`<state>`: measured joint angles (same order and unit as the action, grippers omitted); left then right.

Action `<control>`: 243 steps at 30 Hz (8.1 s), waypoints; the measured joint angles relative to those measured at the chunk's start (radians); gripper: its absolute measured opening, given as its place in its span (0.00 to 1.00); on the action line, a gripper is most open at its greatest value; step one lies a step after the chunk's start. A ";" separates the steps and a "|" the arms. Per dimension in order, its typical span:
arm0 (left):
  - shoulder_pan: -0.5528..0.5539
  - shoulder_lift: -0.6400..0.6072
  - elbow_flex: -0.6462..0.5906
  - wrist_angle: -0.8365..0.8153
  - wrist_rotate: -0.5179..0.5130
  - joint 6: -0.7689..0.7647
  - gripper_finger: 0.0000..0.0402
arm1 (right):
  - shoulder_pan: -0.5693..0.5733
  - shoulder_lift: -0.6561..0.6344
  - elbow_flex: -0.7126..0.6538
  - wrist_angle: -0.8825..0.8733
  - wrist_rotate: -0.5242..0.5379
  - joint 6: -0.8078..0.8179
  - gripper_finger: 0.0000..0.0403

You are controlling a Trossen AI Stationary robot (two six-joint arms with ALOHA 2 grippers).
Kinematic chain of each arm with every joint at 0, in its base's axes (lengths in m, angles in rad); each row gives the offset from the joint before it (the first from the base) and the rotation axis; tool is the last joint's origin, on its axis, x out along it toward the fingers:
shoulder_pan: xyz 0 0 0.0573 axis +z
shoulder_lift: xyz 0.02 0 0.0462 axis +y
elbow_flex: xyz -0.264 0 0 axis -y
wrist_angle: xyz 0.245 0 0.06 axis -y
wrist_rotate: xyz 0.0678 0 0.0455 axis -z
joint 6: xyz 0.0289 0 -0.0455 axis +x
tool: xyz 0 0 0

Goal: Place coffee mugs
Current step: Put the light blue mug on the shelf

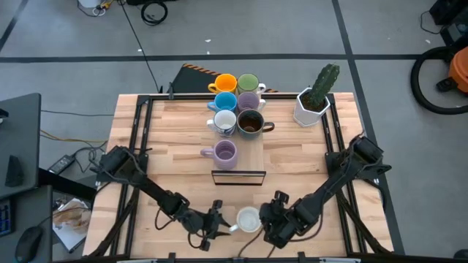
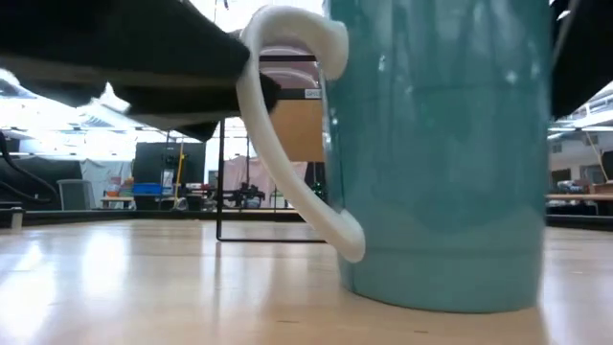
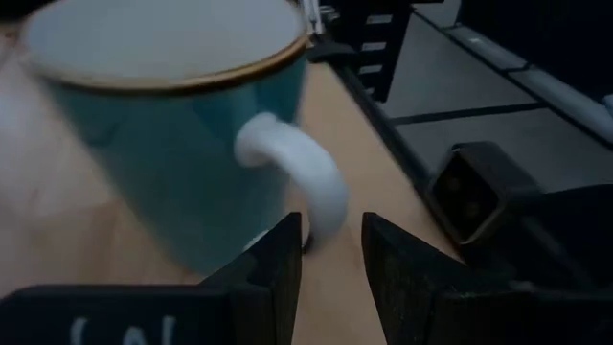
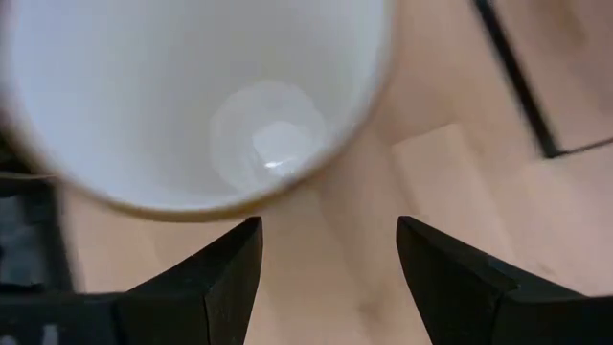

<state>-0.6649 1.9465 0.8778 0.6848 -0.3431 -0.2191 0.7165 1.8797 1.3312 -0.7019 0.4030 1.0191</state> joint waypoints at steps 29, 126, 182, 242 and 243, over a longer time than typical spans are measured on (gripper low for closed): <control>-0.020 0.000 0.000 0.036 -0.016 -0.030 0.29 | -0.067 -0.036 0.013 -0.089 -0.064 -0.024 0.61; -0.075 -0.223 0.000 -0.435 -0.045 -0.107 0.29 | 0.096 0.481 0.762 -0.804 0.249 0.296 0.55; -0.080 -0.223 0.000 -0.466 0.091 -0.137 0.29 | -0.106 0.180 0.283 -0.117 0.069 0.018 0.47; -0.159 -0.603 -0.001 -0.737 0.217 -0.080 0.29 | -0.102 -0.131 0.283 -0.198 0.065 -0.434 0.16; -0.159 -0.603 -0.001 -0.739 0.217 -0.080 0.29 | -0.101 -0.151 0.283 -0.197 0.072 -0.452 0.16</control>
<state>-0.8234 1.3437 0.8772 -0.0537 -0.1266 -0.2993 0.6156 1.7287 1.6138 -0.8986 0.4746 0.5670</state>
